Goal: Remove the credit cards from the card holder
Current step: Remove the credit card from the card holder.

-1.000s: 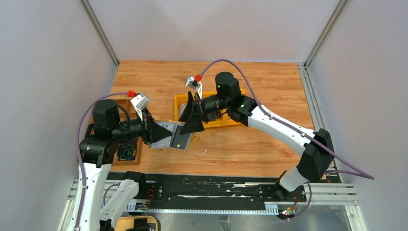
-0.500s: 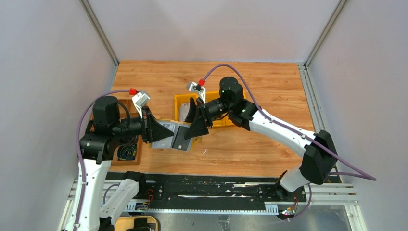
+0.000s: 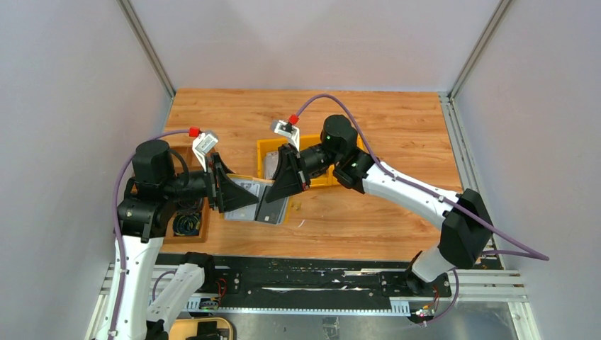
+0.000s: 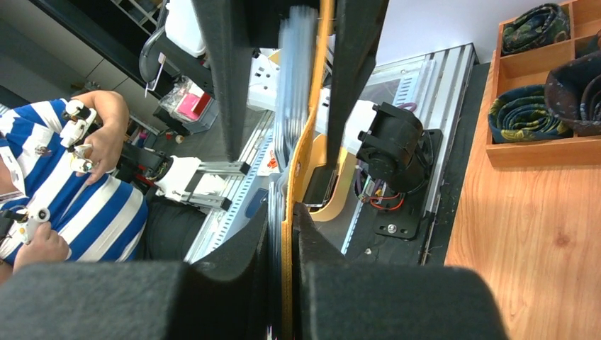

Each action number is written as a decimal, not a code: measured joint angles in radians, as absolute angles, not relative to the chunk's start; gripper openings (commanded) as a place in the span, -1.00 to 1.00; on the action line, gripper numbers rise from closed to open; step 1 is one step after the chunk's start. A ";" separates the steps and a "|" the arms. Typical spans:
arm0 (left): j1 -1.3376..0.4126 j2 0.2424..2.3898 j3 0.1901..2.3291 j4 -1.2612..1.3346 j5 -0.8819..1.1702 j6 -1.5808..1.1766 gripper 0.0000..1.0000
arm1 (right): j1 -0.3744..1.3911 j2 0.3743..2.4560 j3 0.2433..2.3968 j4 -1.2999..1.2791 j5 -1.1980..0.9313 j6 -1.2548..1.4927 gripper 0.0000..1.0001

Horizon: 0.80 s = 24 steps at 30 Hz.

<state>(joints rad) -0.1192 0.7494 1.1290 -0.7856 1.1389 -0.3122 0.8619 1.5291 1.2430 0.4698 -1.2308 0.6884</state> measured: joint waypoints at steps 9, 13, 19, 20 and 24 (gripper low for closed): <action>-0.119 0.739 1.130 -0.840 1.166 -0.261 -0.25 | 0.862 1.515 1.200 0.482 -1.230 0.716 -1.00; -0.119 0.730 1.135 -0.876 1.168 -0.232 -0.45 | 0.862 1.491 1.181 0.496 -1.231 0.725 -1.00; -0.119 0.727 1.148 -0.878 1.187 -0.237 -0.96 | 0.862 1.471 1.179 0.502 -1.227 0.726 -0.40; -0.119 0.727 1.148 -0.876 1.187 -0.239 -1.00 | 0.862 1.471 1.179 0.500 -1.225 0.726 -0.23; -0.119 0.723 1.149 -0.873 1.169 -0.251 -1.00 | 0.842 1.462 1.182 0.450 -1.177 0.706 0.21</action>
